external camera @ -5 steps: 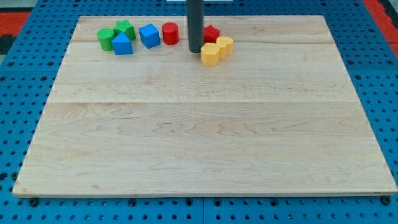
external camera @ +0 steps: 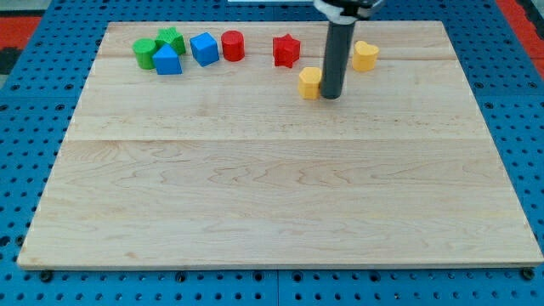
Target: Place the yellow heart diagonally to the yellow hexagon
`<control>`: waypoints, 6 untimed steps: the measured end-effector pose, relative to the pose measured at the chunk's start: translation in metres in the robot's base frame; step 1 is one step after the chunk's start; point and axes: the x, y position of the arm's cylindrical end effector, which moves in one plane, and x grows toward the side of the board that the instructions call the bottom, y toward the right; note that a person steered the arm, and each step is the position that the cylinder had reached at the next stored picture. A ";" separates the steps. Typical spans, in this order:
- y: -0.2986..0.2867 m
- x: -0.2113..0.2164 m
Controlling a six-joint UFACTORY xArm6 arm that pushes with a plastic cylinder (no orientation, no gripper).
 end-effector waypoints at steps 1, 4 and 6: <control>-0.032 0.030; 0.146 0.000; 0.126 -0.076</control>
